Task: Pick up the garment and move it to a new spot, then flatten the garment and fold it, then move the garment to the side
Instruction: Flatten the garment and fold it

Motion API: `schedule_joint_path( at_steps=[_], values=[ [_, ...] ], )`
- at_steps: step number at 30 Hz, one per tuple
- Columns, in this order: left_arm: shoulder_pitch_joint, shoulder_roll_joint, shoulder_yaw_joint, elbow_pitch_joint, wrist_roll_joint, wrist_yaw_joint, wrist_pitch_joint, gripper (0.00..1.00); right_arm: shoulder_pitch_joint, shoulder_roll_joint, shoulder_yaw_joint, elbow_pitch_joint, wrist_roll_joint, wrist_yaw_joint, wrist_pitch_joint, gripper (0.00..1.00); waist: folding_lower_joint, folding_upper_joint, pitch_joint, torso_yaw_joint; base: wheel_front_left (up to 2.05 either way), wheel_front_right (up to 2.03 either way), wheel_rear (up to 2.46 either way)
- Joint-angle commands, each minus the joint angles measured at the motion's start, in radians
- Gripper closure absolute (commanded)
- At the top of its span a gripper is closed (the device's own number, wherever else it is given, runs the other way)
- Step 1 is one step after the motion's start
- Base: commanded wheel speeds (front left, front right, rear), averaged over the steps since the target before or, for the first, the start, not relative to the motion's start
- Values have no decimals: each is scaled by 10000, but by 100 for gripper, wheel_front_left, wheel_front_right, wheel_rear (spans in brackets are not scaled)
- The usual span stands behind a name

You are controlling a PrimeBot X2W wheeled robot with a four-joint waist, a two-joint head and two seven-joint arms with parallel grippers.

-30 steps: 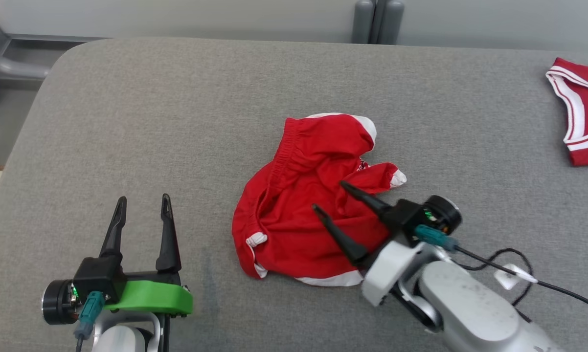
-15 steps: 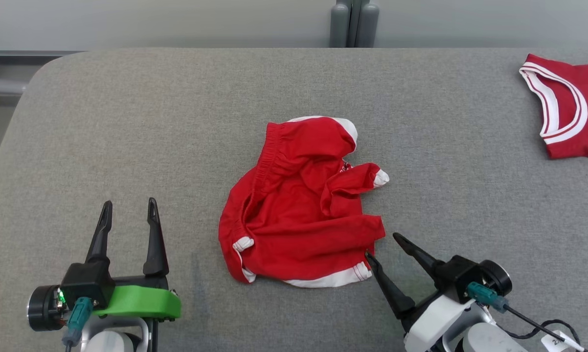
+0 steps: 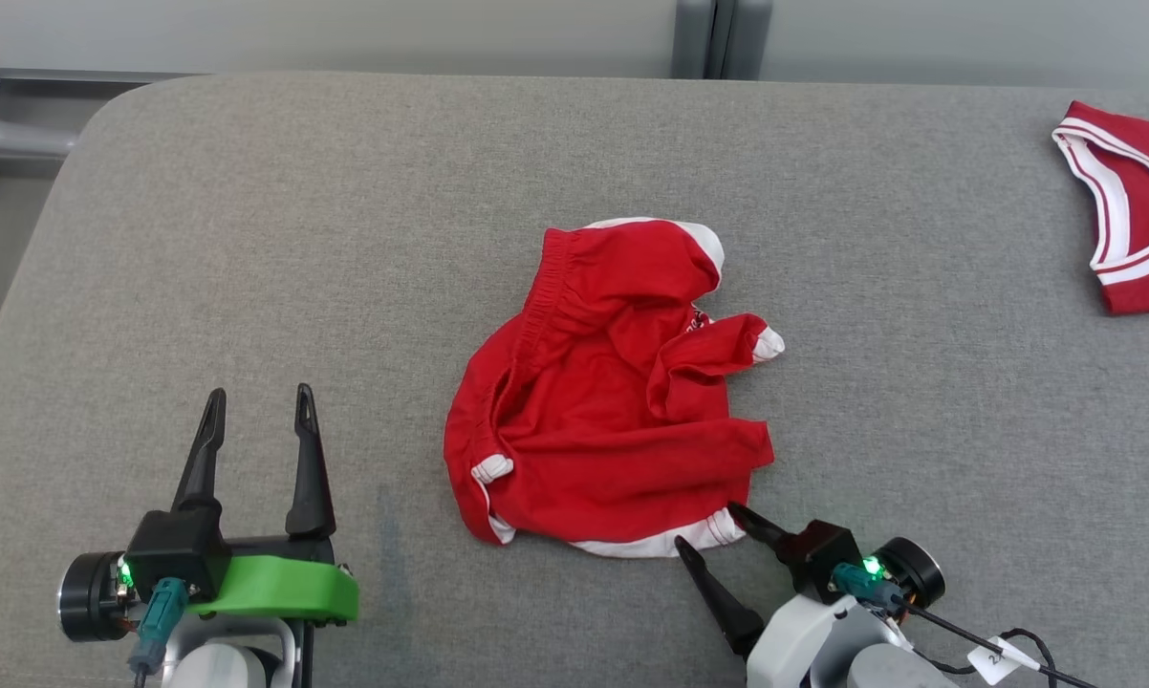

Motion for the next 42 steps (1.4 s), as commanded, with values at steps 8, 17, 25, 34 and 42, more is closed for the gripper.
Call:
schedule_joint_path(
  at_steps=[8, 17, 25, 34, 42],
  values=[
    [-121, 19, -81, 17, -69, 89, -24, 0, -691, 499, 141, 1942, -626, -12, -51, 100, 0, 0, 28, 17, 0, 0, 0],
    [170, 17, -2, 62, -56, 37, -25, 0, 140, -61, -1970, 99, -341, -15, -136, 100, 0, 0, -191, -424, 0, 0, 0],
    [258, 19, -70, 105, -74, 29, -25, 0, 1798, -809, -4031, -1469, -190, -14, -137, 100, 0, 0, -420, -702, 0, 0, 0],
    [389, 19, 76, 66, -12, -35, -25, 0, 2376, -216, -5082, -2484, -451, -12, -120, 0, 0, 0, -480, -898, 0, 0, 0],
    [525, 19, 267, 33, 114, -110, -25, 0, 2604, 396, -6003, -4661, -740, -12, -145, 0, 0, 0, -635, -1032, 0, 0, 0]
  ],
)
